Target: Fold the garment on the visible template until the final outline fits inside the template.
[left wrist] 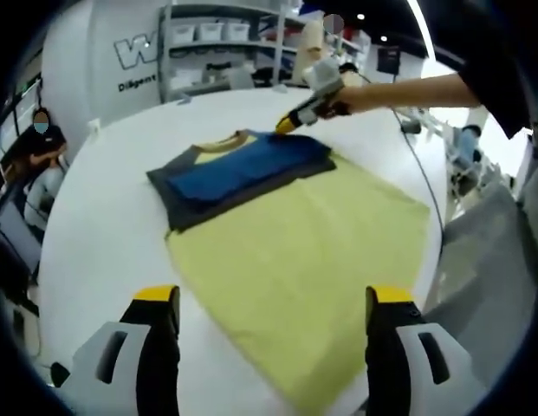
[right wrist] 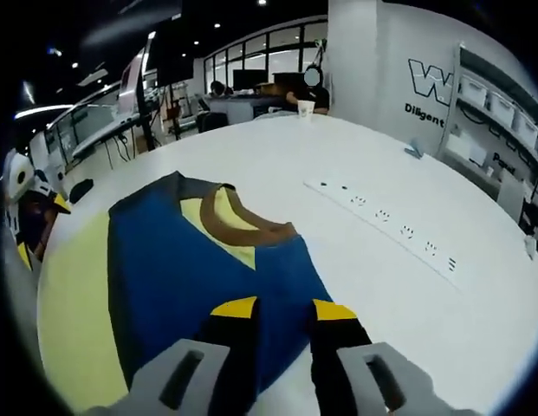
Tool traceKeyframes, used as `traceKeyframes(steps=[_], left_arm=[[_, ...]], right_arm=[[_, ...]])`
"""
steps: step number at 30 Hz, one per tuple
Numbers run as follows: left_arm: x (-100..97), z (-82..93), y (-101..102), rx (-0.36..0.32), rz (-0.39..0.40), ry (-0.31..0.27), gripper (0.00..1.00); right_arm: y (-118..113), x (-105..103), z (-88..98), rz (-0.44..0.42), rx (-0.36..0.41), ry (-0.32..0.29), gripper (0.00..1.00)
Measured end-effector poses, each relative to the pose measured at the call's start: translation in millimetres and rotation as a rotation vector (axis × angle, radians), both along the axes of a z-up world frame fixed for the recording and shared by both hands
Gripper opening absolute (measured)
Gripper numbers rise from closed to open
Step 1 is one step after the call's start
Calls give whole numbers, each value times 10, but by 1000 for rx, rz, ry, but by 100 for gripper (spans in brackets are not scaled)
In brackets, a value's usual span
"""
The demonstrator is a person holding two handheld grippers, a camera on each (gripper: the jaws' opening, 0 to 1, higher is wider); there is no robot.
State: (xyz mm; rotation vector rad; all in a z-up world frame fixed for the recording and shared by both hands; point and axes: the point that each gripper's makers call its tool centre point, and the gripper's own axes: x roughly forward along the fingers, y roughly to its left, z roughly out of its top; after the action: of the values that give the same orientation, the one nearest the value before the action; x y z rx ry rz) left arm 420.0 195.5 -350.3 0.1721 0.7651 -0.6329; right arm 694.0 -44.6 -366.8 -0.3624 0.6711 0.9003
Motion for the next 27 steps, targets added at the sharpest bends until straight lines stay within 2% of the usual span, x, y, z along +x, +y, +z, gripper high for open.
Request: traceKeyframes(steps=[2,5,7,12,14,17,20,22,24,26,27], left_arm=[[5,13,22,8,-3,-6,84],[6,45,47,14,-1,-13,84],[7,78,67,16,7,-19,84],[6,64,121,21,23,-18,84],[6,61,131,21,28,-15,84],[4,34,132,16,35,-10,84],[1,2,133,13,36,-7,83],[-1,-1,125,12,33,-4,83],[2,-10,122,13,32,-2,83],[3,-9,119,14,31,-2,83],[7,-4,118,12,33,-4,83]], right_arm=[[9,7,2,49,-27,3,14],[8,77,0,145,-64,-2,22],[24,89,39,220,-80,21,22],[25,166,5,373,-146,69,23],[29,109,-42,432,-192,94,24],[14,29,-97,459,-238,120,24],[8,44,-143,451,-234,126,21],[33,-111,-155,451,-235,139,20],[-48,-128,-274,481,-312,130,19],[6,-63,-270,441,-258,149,16],[-2,-71,-263,442,-268,149,17]])
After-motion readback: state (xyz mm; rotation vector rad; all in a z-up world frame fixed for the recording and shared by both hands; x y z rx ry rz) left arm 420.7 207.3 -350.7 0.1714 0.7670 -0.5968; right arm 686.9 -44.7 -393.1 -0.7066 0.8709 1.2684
